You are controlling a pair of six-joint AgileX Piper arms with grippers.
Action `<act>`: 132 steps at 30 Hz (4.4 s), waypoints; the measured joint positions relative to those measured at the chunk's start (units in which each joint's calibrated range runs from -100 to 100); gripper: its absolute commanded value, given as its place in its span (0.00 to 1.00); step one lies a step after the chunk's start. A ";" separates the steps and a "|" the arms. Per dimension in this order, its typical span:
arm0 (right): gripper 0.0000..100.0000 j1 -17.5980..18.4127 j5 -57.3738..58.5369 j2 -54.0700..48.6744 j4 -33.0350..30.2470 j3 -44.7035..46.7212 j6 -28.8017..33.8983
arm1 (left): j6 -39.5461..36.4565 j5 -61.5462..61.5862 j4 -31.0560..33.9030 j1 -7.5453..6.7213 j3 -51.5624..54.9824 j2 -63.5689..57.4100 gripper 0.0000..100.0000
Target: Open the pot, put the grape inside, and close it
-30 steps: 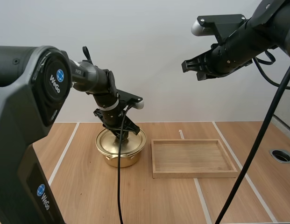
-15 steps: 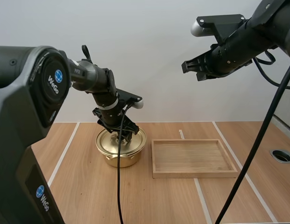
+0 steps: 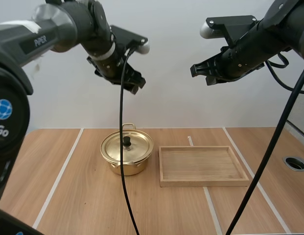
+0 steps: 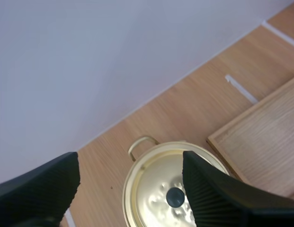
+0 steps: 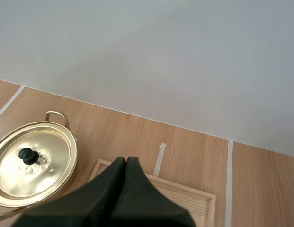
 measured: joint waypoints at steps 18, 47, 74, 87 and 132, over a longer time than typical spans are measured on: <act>0.00 0.00 0.00 0.00 1.44 0.00 0.00 | -0.81 0.56 4.06 0.00 -6.31 -12.05 0.00; 0.00 0.00 -15.07 -13.81 11.31 19.70 -2.00 | -33.82 -21.83 21.99 0.00 18.85 -40.22 0.00; 0.00 0.00 -22.27 -33.79 14.22 46.32 -9.88 | -44.44 -38.54 37.60 0.00 67.79 -72.90 0.00; 0.00 0.00 -25.02 -34.21 15.04 50.70 -12.88 | -46.32 -64.32 38.40 3.19 85.05 -72.94 0.00; 0.00 4.53 -55.06 -44.18 12.38 66.45 -24.03 | -49.76 -71.12 35.22 5.08 92.74 -80.11 0.00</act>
